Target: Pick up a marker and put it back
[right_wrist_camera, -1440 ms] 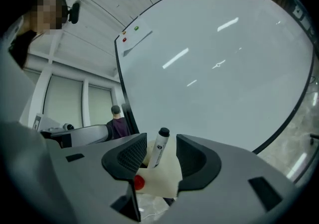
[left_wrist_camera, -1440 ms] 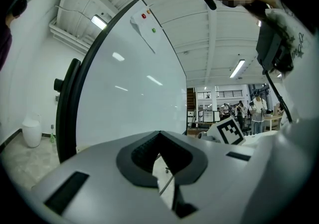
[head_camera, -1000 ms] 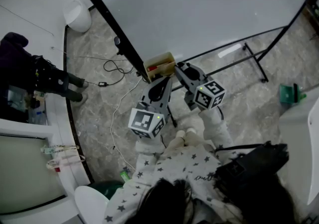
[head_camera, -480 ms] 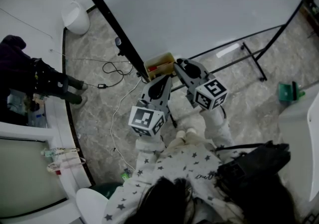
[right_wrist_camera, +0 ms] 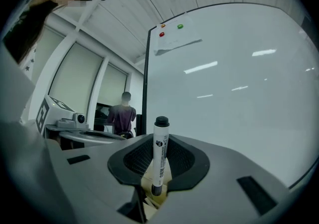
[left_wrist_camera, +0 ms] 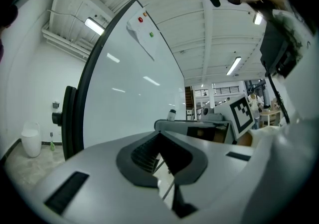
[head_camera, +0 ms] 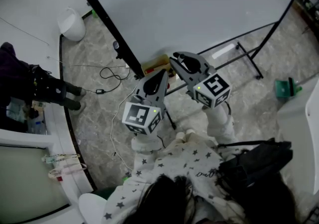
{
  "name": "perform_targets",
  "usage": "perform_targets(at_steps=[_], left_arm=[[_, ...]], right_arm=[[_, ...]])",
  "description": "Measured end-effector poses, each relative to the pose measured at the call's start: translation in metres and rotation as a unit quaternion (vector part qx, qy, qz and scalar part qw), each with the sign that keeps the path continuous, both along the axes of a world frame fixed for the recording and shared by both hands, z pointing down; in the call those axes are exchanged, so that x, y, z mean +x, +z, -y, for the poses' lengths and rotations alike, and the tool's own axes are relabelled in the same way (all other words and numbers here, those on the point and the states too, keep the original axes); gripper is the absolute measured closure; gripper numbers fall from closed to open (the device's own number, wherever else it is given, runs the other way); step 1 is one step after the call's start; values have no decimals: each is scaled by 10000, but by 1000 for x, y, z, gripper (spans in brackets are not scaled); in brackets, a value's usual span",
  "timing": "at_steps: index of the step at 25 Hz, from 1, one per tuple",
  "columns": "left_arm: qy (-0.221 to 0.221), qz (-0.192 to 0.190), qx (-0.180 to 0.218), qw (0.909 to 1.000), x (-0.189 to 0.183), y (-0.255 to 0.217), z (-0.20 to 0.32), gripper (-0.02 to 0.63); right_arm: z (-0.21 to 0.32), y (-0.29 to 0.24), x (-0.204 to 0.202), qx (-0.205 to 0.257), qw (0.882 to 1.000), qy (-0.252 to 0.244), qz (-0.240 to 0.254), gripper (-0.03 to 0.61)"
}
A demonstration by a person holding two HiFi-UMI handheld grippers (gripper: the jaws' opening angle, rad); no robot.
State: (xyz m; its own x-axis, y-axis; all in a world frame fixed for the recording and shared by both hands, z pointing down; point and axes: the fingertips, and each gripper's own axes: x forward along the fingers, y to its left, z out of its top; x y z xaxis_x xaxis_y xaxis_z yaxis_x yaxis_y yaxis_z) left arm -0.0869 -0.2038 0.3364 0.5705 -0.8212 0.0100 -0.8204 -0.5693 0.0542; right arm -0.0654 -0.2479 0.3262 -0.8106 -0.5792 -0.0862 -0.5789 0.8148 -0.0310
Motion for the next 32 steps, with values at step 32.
perform_targets(at_steps=[32], left_arm=[[7, -17, 316, 9995, 4, -33, -20, 614]], right_arm=[[-48, -64, 6, 617, 9977, -298, -2, 503]])
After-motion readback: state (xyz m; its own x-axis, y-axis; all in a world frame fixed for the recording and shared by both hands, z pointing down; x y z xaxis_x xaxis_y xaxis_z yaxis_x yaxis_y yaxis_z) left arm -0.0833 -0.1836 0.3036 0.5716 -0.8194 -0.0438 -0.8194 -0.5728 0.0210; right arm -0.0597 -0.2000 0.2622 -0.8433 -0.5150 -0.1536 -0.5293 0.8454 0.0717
